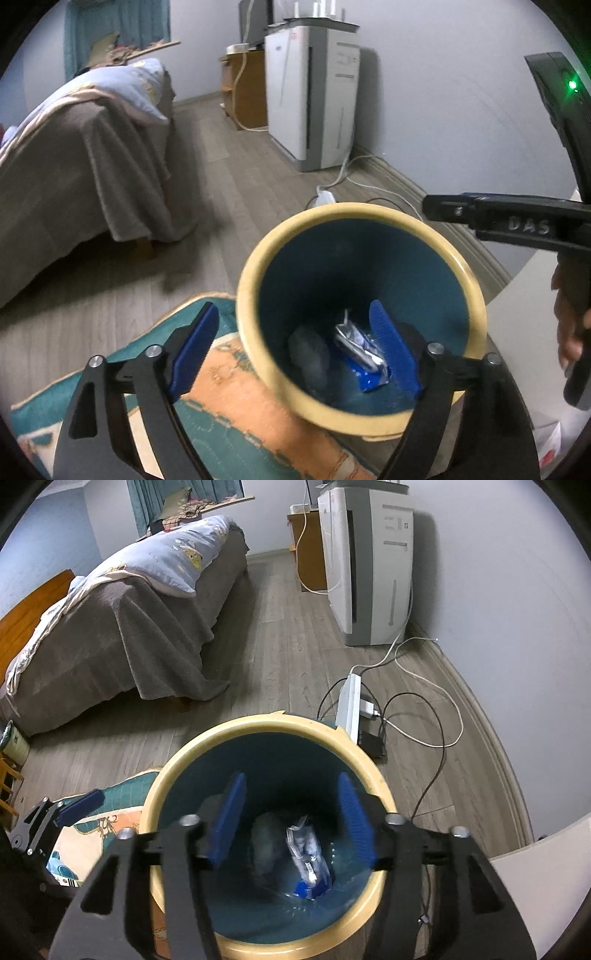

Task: Collect trash
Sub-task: 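Release the wipes pack and clear bag into the wastebasket with both grippers, then grasp the black plastic bag with the right gripper and lift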

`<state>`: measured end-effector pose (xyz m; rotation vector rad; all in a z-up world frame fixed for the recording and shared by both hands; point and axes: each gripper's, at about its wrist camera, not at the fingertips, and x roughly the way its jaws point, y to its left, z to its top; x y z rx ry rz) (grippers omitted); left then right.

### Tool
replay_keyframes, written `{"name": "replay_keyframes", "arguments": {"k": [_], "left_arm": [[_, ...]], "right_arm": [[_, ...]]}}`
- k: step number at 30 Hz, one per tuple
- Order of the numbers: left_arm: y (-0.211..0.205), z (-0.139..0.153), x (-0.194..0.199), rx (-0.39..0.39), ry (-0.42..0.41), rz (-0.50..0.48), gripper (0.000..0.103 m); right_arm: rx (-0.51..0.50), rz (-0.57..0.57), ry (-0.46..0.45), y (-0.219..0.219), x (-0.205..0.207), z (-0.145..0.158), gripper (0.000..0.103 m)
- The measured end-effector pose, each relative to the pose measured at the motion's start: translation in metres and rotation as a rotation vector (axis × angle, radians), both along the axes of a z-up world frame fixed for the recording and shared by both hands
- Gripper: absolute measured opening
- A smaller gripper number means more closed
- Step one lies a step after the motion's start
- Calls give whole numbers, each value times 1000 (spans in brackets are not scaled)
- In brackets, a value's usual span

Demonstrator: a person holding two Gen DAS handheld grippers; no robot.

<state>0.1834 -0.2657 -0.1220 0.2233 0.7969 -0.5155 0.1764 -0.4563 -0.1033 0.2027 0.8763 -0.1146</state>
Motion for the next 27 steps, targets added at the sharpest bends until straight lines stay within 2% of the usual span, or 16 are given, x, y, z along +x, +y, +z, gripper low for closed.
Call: {"name": "replay_keyframes", "arguments": {"k": [2, 5, 9, 18, 22, 24, 27], "left_arm": [[8, 6, -6, -4, -22, 15, 94], [18, 16, -18, 24, -51, 34, 95], [35, 40, -38, 31, -92, 41, 96], [99, 98, -94, -34, -163, 96, 98], [133, 110, -119, -23, -192, 133, 98], [154, 112, -131, -50, -169, 164, 98], [181, 112, -144, -41, -159, 215, 98]], "right_arm": [[16, -21, -8, -3, -3, 6, 79], [48, -50, -36, -6, -11, 21, 98], [38, -54, -60, 3, -24, 39, 97], [41, -38, -60, 55, -56, 68, 97], [25, 3, -76, 86, -74, 77, 97], [27, 23, -71, 102, -82, 77, 97], [34, 55, -53, 124, -91, 71, 97]]}}
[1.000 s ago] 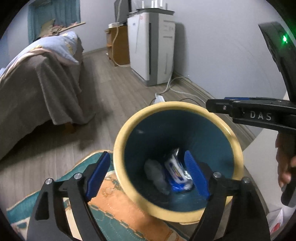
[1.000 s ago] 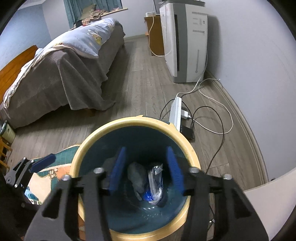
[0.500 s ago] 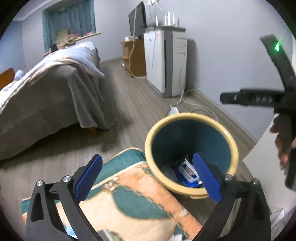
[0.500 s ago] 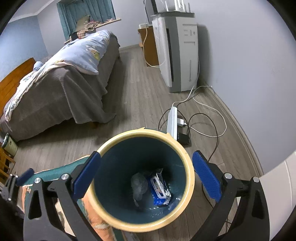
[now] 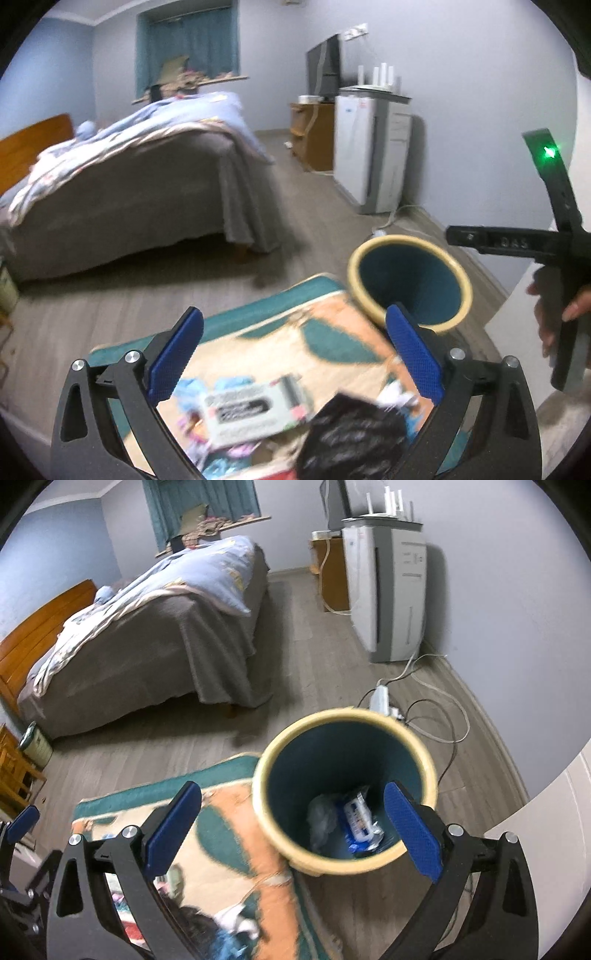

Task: Collect trash
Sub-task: 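Grasp the black plastic bag with the right gripper and lift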

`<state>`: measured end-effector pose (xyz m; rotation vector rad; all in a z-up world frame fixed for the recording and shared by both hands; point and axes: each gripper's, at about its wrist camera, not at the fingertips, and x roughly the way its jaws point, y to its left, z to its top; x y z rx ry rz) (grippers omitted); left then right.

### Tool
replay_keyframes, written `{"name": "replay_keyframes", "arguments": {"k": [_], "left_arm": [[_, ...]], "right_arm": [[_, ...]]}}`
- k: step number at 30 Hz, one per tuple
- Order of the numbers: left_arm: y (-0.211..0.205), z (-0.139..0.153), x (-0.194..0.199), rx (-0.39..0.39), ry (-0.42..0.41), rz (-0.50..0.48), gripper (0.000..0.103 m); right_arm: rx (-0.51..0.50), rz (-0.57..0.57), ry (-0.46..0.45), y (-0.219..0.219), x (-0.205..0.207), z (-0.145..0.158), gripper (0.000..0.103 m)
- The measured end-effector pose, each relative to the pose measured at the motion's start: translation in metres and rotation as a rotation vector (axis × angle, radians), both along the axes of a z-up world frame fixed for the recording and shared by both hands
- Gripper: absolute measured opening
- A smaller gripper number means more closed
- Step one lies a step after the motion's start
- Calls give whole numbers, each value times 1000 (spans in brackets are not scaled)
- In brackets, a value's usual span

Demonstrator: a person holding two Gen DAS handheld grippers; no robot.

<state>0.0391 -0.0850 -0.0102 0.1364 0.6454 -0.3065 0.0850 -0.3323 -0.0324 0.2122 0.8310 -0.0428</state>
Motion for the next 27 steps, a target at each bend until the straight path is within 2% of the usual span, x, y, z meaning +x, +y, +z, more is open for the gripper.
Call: {"name": "replay_keyframes", "arguments": {"k": [3, 6, 10, 13, 15, 21, 22, 24, 25, 27], "left_arm": [[26, -2, -15, 11, -5, 42, 98], [50, -10, -24, 58, 2, 111, 98], [81, -16, -28, 21, 34, 174, 98], [99, -18, -30, 26, 36, 210, 98], [107, -22, -28, 24, 50, 229, 98], [123, -38, -21, 30, 102, 252, 98], [125, -42, -19, 40, 113, 256, 98], [130, -49, -16, 35, 143, 270, 98], [136, -53, -14, 28, 164, 288, 98], [142, -59, -13, 30, 181, 313, 98]], "right_arm": [[-39, 61, 26, 30, -7, -10, 97], [-70, 122, 65, 57, -9, -24, 97], [-44, 186, 108, 90, -17, -39, 97], [-89, 247, 165, 115, -18, -58, 97], [-134, 272, 208, 126, -16, -71, 97], [-149, 312, 269, 140, -15, -92, 97], [-154, 324, 286, 143, -14, -96, 95], [-157, 353, 326, 150, -13, -105, 81], [-159, 363, 339, 153, -14, -109, 78], [-164, 391, 378, 159, -15, -117, 59]]}}
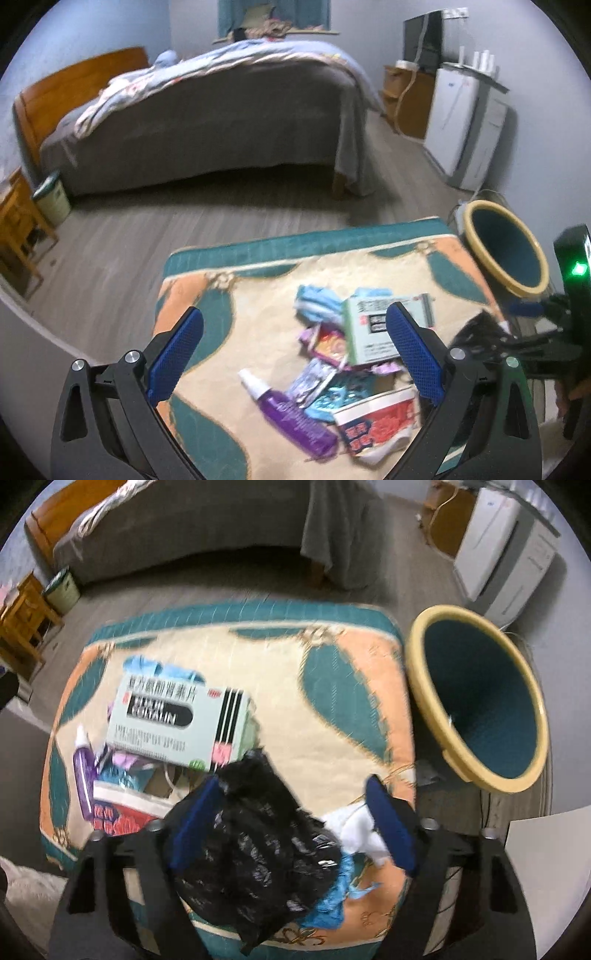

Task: Collect trash
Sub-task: 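Grasp the black plastic bag with the right gripper and lift, then grasp the purple spray bottle with the left gripper while the right carries the black bag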

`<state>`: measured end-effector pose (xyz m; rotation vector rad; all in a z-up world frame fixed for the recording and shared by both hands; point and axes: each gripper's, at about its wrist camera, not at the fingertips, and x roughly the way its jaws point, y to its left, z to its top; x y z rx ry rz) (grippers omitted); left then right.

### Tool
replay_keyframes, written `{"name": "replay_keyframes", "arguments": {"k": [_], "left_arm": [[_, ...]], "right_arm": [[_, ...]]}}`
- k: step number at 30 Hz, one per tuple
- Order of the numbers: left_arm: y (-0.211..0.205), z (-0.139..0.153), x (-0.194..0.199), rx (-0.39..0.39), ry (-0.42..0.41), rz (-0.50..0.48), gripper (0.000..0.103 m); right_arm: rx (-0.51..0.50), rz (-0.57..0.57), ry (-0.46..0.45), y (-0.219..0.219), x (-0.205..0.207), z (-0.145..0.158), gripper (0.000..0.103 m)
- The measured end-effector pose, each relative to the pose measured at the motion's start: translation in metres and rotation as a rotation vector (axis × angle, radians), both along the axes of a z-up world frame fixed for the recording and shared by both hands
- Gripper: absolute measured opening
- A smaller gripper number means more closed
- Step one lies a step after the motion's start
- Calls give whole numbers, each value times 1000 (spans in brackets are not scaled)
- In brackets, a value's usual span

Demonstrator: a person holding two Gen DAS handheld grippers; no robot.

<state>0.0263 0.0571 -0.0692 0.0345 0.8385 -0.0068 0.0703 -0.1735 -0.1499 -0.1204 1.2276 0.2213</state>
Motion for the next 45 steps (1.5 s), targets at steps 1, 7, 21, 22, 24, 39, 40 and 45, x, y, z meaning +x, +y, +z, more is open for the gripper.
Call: {"name": "replay_keyframes", "arguments": {"k": [1, 7, 21, 22, 24, 39, 40, 45], "left_arm": [[2, -2, 0, 3, 7, 8, 98], [3, -34, 2, 36, 105, 38, 98], [16, -102, 5, -28, 372, 149, 68], [16, -107, 5, -29, 397, 151, 66], [16, -117, 6, -32, 435, 155, 59], [23, -88, 4, -32, 329, 157, 35], [21, -79, 3, -6, 287, 151, 35], [5, -44, 7, 44, 143, 117, 34]], "right_arm": [[-6, 14, 22, 2, -1, -4, 51], [43, 50, 2, 8, -3, 9, 6], [217, -46, -175, -20, 9, 69, 3], [222, -41, -174, -19, 9, 70, 3], [221, -30, -178, -14, 9, 71, 3], [245, -32, -242, -20, 2, 90, 3], [244, -31, -251, -21, 1, 92, 3], [242, -30, -311, -23, -1, 107, 3]]}}
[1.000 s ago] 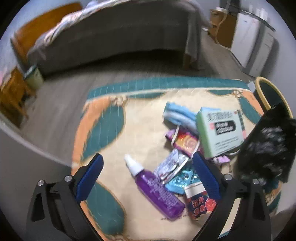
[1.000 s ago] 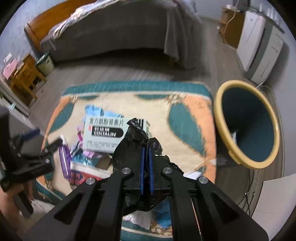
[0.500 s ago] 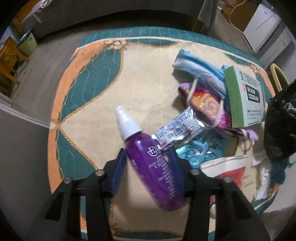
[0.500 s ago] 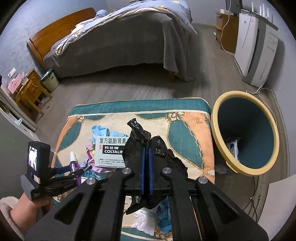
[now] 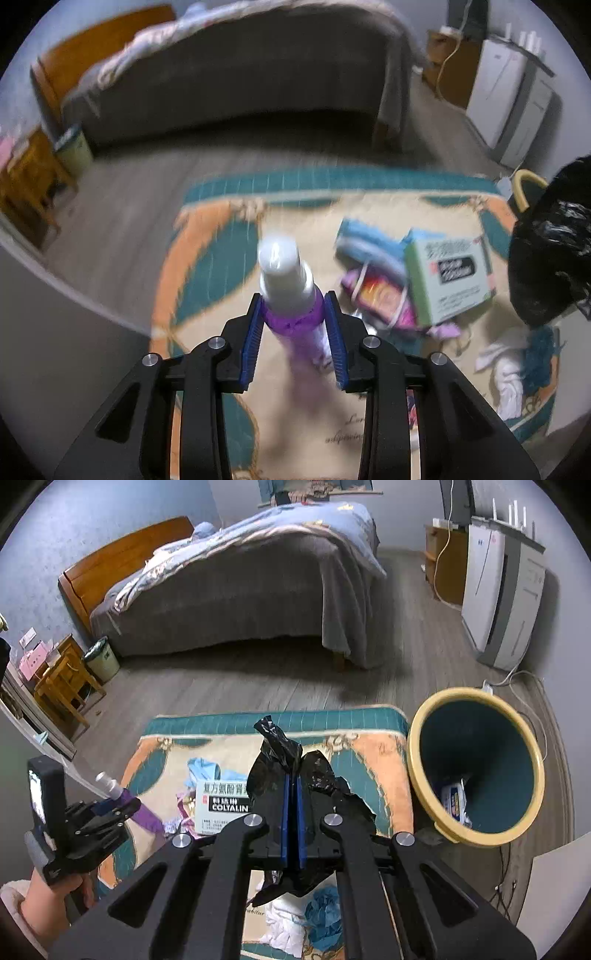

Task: Collect trash
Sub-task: 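Grasp the purple spray bottle with the left gripper while the right carries the black bag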

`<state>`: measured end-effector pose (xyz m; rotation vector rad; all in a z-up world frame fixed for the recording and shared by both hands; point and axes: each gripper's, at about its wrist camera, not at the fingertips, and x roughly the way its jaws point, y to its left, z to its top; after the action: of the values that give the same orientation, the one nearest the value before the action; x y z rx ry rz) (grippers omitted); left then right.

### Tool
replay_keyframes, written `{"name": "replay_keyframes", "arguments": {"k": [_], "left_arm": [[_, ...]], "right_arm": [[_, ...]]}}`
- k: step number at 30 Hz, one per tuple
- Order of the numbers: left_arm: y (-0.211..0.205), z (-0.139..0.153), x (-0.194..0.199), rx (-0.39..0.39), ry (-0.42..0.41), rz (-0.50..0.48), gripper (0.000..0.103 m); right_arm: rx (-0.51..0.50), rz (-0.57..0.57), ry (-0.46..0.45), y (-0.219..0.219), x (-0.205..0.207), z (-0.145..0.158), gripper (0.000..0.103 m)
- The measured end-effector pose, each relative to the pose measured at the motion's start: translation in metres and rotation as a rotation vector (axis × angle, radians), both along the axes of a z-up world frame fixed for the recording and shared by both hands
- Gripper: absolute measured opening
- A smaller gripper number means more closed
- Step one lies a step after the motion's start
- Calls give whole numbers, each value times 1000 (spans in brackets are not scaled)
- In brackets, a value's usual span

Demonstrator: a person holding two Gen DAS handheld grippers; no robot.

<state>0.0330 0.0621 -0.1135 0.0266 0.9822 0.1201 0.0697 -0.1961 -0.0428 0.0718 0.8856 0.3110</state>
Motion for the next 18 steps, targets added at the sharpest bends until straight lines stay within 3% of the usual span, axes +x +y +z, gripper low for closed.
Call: {"name": "replay_keyframes", "arguments": {"k": [4, 9, 14, 18], "left_arm": [[-10, 30, 2, 13, -117, -52, 34], [-31, 54, 4, 54, -185, -144, 34], [-48, 64, 8, 28, -215, -215, 34], [-57, 68, 11, -60, -236, -241, 34]], "right_arm": [[-9, -18, -42, -4, 0, 9, 3], [2, -51, -54, -13, 4, 13, 3], [34, -80, -59, -25, 10, 16, 3], [67, -110, -61, -37, 10, 20, 3]]}}
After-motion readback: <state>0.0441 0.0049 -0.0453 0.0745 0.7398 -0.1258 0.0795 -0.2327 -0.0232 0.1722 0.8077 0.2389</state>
